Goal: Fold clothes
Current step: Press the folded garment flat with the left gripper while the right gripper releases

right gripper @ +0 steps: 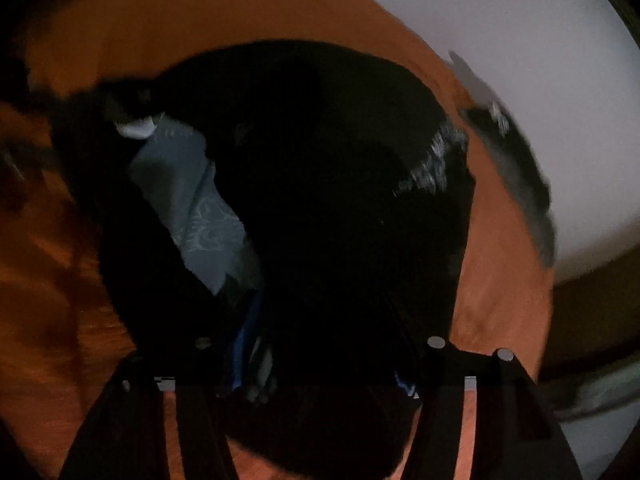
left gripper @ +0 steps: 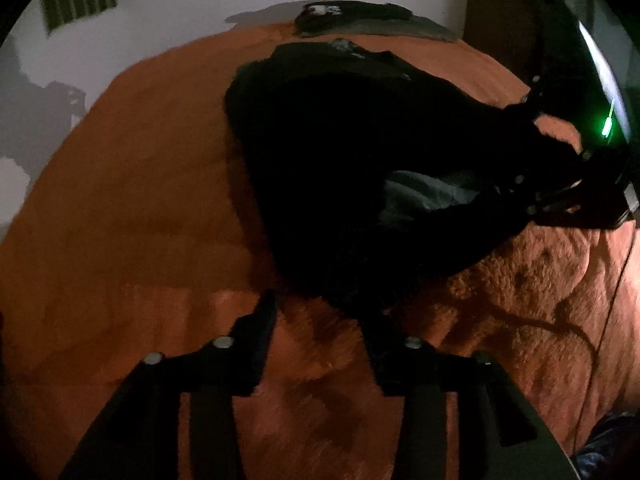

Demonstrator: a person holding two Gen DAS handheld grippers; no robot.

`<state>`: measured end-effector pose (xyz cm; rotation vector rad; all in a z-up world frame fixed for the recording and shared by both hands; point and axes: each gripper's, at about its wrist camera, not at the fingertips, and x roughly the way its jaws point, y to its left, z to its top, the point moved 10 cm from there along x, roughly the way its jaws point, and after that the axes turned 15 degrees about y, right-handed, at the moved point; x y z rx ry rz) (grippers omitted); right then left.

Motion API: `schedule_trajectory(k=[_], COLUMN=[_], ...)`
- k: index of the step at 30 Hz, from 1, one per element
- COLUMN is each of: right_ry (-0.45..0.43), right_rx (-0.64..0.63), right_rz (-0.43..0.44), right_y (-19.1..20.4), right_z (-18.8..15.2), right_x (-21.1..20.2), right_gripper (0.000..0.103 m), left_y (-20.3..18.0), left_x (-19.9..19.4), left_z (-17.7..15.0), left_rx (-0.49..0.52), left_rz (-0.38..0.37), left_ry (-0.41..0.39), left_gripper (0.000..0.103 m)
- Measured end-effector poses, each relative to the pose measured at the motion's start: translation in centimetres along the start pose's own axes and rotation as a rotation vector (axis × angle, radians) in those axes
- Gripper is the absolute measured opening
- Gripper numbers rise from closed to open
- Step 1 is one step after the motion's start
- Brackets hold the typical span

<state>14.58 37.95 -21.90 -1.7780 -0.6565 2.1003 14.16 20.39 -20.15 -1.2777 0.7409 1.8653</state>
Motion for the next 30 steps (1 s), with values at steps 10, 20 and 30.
schedule_trajectory(k=[10, 20, 30], right_ry=[-0.116, -0.311, -0.286], right_rx=[0.174, 0.682, 1.005], right_rz=[-0.064, 0.392, 0.454], right_y=[-5.6, -18.2, -22.6], right_z=[4.1, 0.1, -9.5], right_x=[-4.9, -13.5, -9.9], right_gripper=[0.010, 0.006, 0.006], left_y=[0.4, -4.2, -6.1], left_x=[0.0, 0.1, 3.3], left_z=[1.0, 5.4, 5.7], left_rx=[-0.070, -0.192, -0.282], left_rz=[-0.094, -0.305, -0.288], left_ry=[-0.004, -0.006, 0.051], left_gripper=[0.057, 0.070, 0.070])
